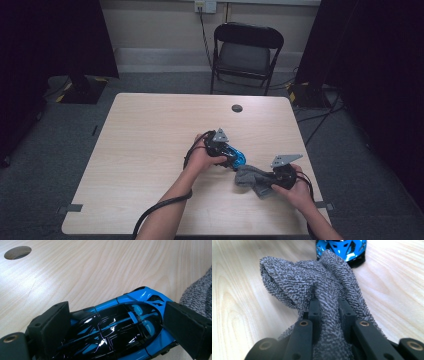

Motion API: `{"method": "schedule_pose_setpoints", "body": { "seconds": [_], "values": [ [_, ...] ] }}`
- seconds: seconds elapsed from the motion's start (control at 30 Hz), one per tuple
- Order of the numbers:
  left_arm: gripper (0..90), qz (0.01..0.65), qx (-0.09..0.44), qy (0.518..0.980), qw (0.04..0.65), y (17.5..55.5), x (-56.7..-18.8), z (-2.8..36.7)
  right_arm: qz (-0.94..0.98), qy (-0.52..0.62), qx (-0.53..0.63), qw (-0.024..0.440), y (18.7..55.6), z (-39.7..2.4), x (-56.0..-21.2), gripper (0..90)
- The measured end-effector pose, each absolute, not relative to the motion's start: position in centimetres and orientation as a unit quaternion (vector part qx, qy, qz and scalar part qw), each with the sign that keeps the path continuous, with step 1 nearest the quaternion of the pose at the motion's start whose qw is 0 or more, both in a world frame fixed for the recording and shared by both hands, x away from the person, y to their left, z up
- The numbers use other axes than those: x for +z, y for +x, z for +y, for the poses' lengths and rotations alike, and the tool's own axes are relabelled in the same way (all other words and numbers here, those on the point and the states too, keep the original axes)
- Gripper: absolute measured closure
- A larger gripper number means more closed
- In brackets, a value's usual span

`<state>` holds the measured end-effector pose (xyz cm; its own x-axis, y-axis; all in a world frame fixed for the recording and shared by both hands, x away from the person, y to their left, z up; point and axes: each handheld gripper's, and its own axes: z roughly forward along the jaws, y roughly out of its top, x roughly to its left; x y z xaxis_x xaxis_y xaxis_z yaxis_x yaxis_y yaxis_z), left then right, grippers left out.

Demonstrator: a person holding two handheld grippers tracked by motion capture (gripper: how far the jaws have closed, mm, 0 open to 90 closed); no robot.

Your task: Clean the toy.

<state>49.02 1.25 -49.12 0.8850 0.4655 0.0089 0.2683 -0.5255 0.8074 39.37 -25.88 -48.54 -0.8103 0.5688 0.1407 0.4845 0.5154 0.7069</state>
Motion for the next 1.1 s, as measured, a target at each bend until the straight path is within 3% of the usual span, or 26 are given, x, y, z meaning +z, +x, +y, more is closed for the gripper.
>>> {"method": "schedule_pose_setpoints", "body": {
  "seconds": [1.1],
  "values": [
    [7.6,0.211,0.111,0.866,0.44,49.0,-49.2,1.2,0.863,0.338,0.369,0.075,42.7,-27.6,-48.3,76.1]
  ]
}}
